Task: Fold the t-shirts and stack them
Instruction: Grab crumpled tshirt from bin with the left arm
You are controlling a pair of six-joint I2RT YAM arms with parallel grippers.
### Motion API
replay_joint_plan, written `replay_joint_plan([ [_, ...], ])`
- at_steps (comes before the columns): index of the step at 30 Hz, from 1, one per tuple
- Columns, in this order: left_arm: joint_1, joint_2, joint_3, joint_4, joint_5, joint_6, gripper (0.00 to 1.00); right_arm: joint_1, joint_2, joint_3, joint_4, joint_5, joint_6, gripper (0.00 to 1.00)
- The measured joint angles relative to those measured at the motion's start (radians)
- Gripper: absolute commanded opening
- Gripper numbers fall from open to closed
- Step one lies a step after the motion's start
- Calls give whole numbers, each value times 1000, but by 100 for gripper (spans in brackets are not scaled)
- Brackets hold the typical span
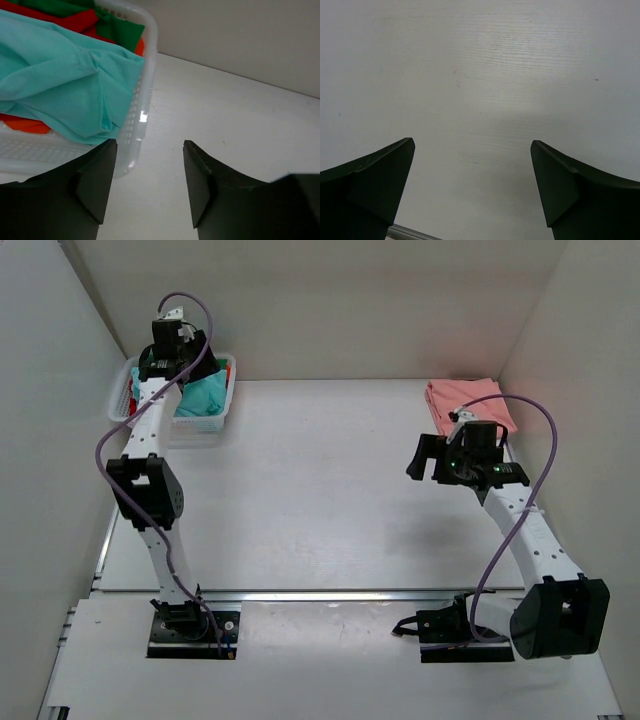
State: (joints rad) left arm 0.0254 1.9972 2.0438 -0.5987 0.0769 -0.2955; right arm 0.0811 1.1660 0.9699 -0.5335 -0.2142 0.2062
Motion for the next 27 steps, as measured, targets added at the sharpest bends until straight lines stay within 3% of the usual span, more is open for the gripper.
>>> replay_joint_plan([
  [4, 35, 169, 118, 1, -34, -44, 52, -3, 67, 48, -1, -20, 0, 99],
  [9, 72, 249, 132, 32, -57, -80, 59, -2, 139, 127, 16, -41, 0, 99],
  [10, 79, 256, 130, 47, -71, -89, 70, 0, 148, 134, 21, -46, 1, 99],
  [11, 84, 260, 124, 58, -87, -94, 98, 5, 158, 140, 26, -53, 2, 100],
  [18, 101, 281, 133, 118, -181, -122, 99, 10, 210, 145, 47, -92, 13, 99],
  [24, 123, 528, 439, 102, -116, -177, 99, 10, 257, 183, 50, -110, 29, 99],
  [25, 129, 548, 437, 104, -90, -191, 93, 10, 258, 187, 51, -111, 31, 99],
  [27, 145, 581, 416, 109, -22, -241, 34, 10, 257, 191, 55, -114, 33, 99],
])
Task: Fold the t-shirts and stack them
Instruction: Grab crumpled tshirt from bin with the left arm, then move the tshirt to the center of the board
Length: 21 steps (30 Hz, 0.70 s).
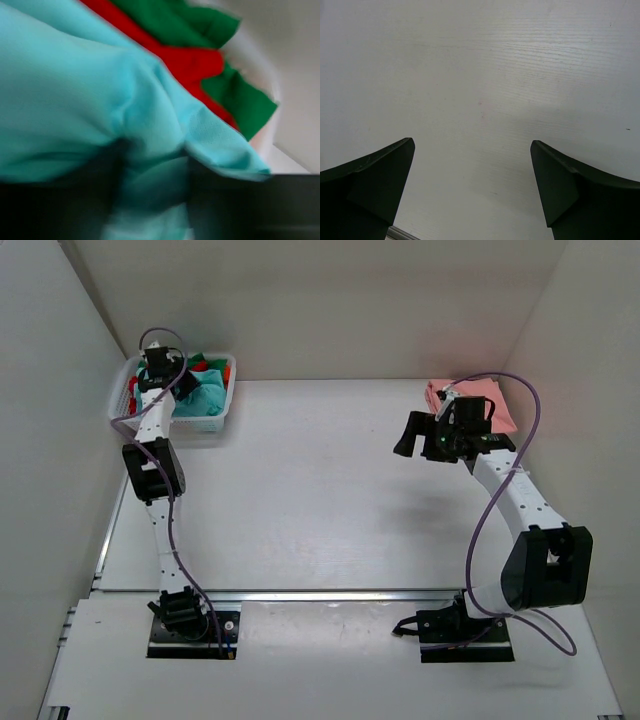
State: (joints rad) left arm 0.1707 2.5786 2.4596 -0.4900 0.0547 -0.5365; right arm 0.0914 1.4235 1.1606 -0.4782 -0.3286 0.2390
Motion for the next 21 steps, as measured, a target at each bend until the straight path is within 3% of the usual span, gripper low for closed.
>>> replay_joint_plan([
  [1, 10, 12, -10, -2, 40, -21, 5, 0, 0, 1, 0, -3, 2, 99],
  [2, 16, 18, -10, -5, 65, -34, 0, 1, 0, 1, 0, -3, 5, 99],
  [9, 13, -75, 0, -26, 117, -71, 0, 41, -34, -3, -7, 6, 25, 99],
  [12, -22, -329, -241, 39, 125, -90, 0, 59, -102, -40, -2, 6, 45, 99],
  [17, -82, -677, -387, 100, 212, -121, 0, 64, -247, -150, 16, 6, 70, 99],
  [21, -218, -1044, -633, 159, 192, -102, 0, 34, -293, -194, 1, -5, 72, 99],
])
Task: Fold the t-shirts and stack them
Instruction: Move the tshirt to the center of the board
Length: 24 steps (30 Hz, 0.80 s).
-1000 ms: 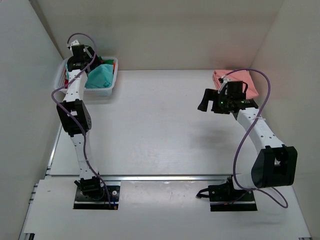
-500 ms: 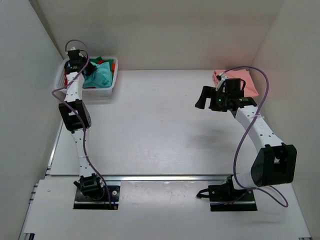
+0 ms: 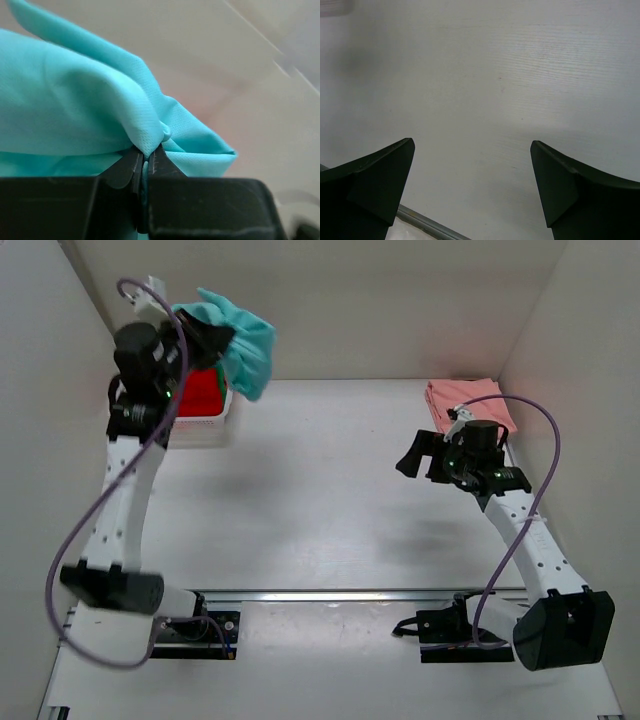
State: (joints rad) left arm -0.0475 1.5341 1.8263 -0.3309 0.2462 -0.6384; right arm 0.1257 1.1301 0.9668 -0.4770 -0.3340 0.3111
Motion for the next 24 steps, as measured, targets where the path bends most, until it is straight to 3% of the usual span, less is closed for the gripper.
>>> replay_joint_plan([
  [2, -121, -175, -142, 15, -12, 11, 0, -16, -11, 0, -8, 1, 0, 99],
  [3, -167, -240, -210, 32, -4, 14, 8, -17, -23, -2, -8, 5, 0, 99],
  [4, -191, -296, -275, 42, 6, 15, 46, -14, -34, -3, -8, 5, 0, 99],
  [5, -197, -337, -334, 45, 23, 18, 56, -5, -47, -5, -8, 5, 0, 99],
  [8, -164, -363, -486, 55, 60, 10, 59, 42, -68, -5, -8, 8, 0, 99],
  [10, -143, -332, -608, 55, 64, 10, 74, 77, -66, -5, -11, 11, 1, 99],
  [15, -104, -309, -791, -58, 57, 31, 74, 143, -72, -76, 32, 5, 44, 99],
  [19, -99, -416, -904, -39, 39, 56, 76, 225, -49, -146, 92, 16, 88, 99],
  [24, -103, -543, -1101, -35, -20, 71, 77, 295, 109, -147, 173, 61, 104, 99],
])
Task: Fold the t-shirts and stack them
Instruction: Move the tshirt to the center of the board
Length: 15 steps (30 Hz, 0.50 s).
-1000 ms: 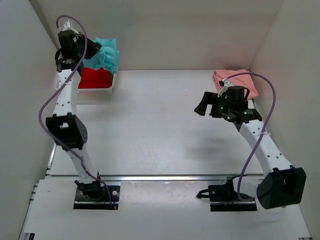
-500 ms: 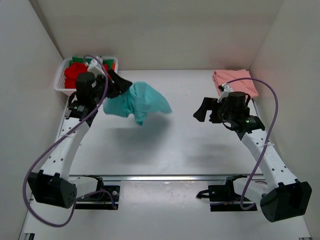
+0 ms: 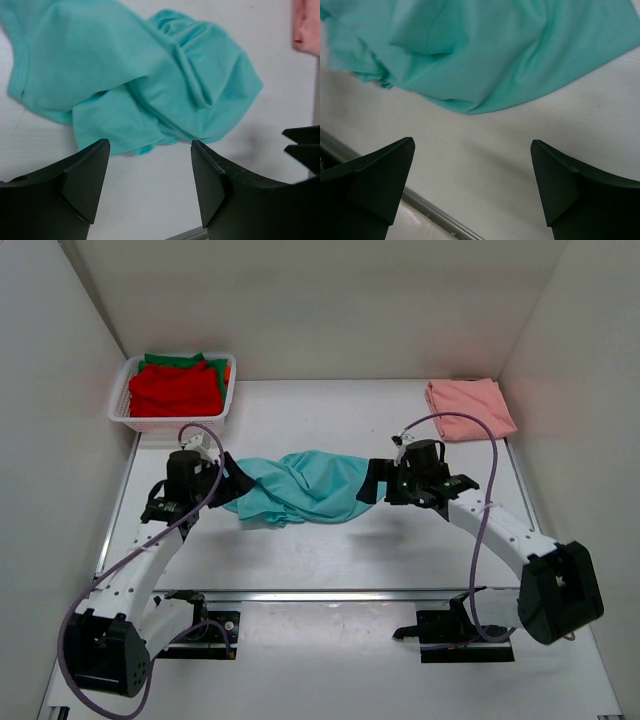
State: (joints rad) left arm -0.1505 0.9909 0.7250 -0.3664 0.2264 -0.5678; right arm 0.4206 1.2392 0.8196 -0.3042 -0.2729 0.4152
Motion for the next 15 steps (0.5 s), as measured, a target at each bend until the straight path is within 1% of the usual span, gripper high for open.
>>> replay_joint_plan([
  [3, -25, 25, -53, -4, -49, 10, 76, -42, 110, 25, -2, 50, -4, 99],
  [7, -113, 44, -117, 8, -101, -4, 76, -132, 247, 89, 0, 88, -27, 99],
  [9, -138, 50, -152, 25, -120, -18, 76, -169, 311, 126, 6, 95, -39, 99],
  [12, -140, 71, -188, 38, -156, -32, 76, -194, 382, 159, 22, 99, -55, 99],
  [15, -139, 114, -190, 43, -185, -32, 77, -201, 457, 191, 29, 91, -68, 99],
])
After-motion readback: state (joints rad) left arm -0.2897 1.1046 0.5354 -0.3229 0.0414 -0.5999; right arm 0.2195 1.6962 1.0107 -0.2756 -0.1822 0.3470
